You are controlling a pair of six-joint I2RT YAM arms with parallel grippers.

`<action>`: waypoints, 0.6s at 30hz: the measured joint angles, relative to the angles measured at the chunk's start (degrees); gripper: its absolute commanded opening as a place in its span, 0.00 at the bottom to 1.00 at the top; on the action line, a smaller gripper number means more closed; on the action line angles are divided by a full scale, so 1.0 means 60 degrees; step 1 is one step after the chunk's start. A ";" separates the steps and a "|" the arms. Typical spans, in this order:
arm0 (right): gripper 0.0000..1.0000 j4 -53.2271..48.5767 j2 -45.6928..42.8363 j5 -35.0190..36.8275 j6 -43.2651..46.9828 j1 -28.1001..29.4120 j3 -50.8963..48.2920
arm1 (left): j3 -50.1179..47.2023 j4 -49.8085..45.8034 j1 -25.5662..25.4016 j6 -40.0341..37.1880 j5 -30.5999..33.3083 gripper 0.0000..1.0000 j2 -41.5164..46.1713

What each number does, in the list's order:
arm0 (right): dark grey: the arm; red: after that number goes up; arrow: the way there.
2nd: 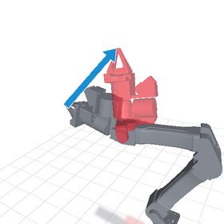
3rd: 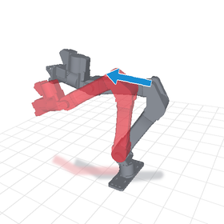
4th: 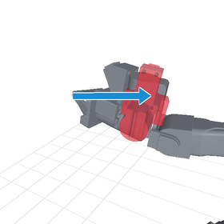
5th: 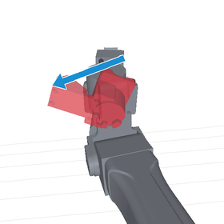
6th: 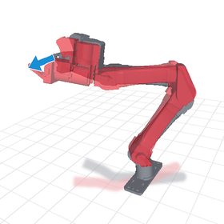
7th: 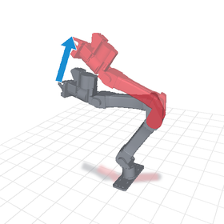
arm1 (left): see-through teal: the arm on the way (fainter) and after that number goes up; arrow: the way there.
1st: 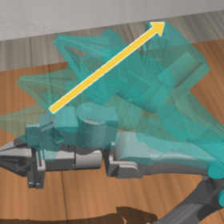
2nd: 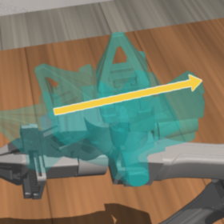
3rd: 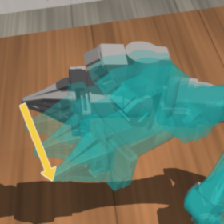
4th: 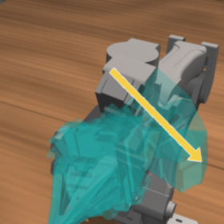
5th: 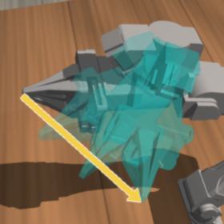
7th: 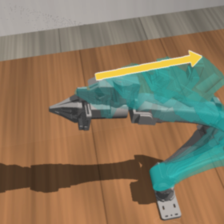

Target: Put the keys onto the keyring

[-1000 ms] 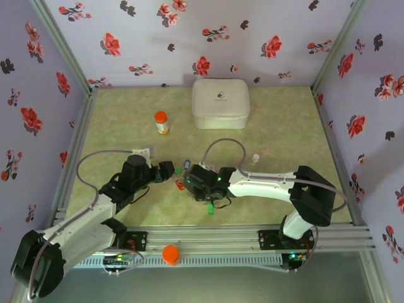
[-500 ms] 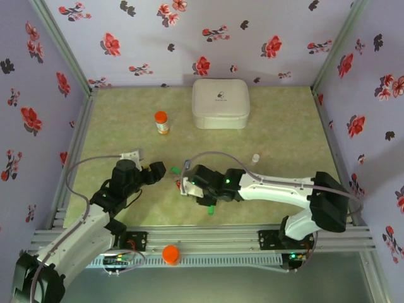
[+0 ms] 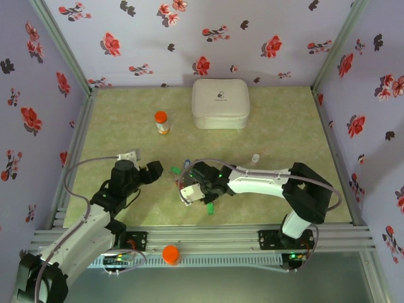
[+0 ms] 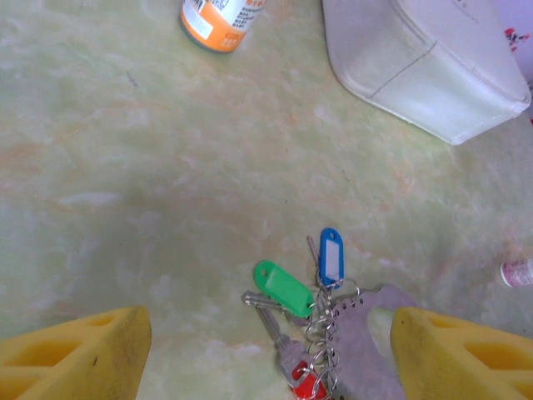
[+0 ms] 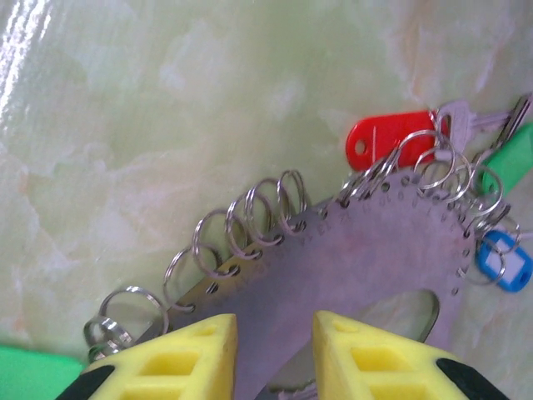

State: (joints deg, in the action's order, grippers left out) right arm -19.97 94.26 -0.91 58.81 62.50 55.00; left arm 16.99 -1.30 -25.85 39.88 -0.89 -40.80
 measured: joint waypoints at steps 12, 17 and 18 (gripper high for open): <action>0.26 0.0331 0.0532 -0.0718 0.0605 -0.0062 0.0433 | -0.1005 0.1457 0.0007 0.0018 0.0219 0.75 0.0900; 0.26 0.0335 0.0674 -0.0841 0.0630 -0.0062 0.0452 | -0.1107 0.1741 0.0007 0.0018 0.0291 0.75 0.0929; 0.25 0.0335 0.0699 -0.0856 0.0630 -0.0058 0.0470 | -0.1115 0.1752 0.0007 0.0018 0.0299 0.75 0.0929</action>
State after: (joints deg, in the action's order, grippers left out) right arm -17.96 98.45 -6.04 62.59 62.15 57.82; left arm 10.31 9.21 -25.80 39.99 0.91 -35.22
